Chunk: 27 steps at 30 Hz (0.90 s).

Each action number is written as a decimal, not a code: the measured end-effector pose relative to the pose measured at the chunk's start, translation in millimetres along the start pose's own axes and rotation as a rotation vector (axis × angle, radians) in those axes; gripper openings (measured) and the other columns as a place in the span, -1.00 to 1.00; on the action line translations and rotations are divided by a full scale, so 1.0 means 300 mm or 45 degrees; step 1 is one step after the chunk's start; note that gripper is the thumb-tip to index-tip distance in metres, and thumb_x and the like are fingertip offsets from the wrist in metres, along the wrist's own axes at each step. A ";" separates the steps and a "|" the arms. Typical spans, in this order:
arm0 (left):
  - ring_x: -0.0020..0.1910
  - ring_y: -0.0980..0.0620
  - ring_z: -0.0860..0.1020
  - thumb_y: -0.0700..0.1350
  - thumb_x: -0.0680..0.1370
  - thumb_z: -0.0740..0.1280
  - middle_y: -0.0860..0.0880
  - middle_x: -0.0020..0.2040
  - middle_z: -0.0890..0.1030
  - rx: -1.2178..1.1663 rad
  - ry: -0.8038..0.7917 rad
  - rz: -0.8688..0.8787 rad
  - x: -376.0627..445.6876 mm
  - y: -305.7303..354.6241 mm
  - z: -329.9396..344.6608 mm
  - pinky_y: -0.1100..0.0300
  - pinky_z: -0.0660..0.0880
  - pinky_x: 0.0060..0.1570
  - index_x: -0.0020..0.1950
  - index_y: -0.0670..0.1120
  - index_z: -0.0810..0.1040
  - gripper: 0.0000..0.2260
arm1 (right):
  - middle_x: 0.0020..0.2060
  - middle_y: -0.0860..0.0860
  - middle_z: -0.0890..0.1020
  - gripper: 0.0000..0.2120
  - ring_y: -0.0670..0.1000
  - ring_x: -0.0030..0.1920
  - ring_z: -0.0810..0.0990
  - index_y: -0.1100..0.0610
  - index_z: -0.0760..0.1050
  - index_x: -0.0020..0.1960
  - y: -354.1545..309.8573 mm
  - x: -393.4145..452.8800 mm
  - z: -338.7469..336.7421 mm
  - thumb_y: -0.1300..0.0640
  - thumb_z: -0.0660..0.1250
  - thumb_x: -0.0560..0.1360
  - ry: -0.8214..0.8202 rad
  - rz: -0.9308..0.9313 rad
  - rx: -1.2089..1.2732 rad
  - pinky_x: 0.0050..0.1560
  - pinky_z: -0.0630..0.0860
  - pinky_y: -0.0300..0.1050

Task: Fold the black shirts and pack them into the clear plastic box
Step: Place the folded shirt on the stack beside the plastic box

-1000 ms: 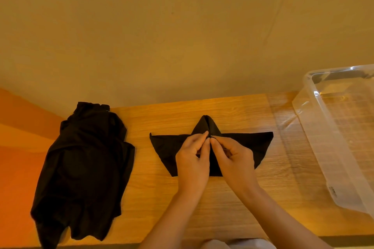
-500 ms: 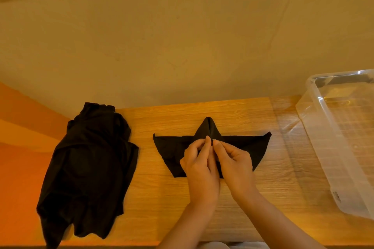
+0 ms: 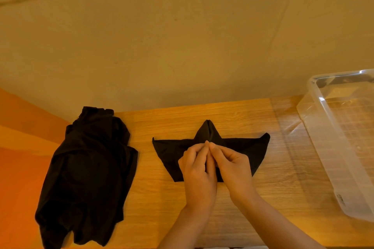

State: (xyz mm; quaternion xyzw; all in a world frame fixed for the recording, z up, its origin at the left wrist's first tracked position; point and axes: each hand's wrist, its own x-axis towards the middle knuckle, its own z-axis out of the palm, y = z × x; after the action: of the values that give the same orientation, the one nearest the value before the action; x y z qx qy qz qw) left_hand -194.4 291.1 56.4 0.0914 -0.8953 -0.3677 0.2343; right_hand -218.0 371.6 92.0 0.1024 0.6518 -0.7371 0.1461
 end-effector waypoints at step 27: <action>-0.01 -0.02 0.58 -0.11 0.50 0.39 -0.04 0.02 0.63 0.709 -1.323 -0.233 0.611 -0.134 0.255 0.12 0.55 -0.10 0.07 -0.10 0.65 -0.82 | -0.20 -0.07 0.72 -0.83 -0.11 -0.12 0.69 0.02 0.65 0.00 -0.005 -0.018 -0.094 0.25 0.40 0.48 -0.076 -0.212 -0.250 -0.06 0.57 -0.30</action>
State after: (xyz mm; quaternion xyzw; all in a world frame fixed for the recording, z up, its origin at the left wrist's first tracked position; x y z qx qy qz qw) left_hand -392.2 248.1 45.3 0.0344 -0.9439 -0.1343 -0.2997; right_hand -214.7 400.2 91.5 0.0113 0.7224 -0.6821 0.1130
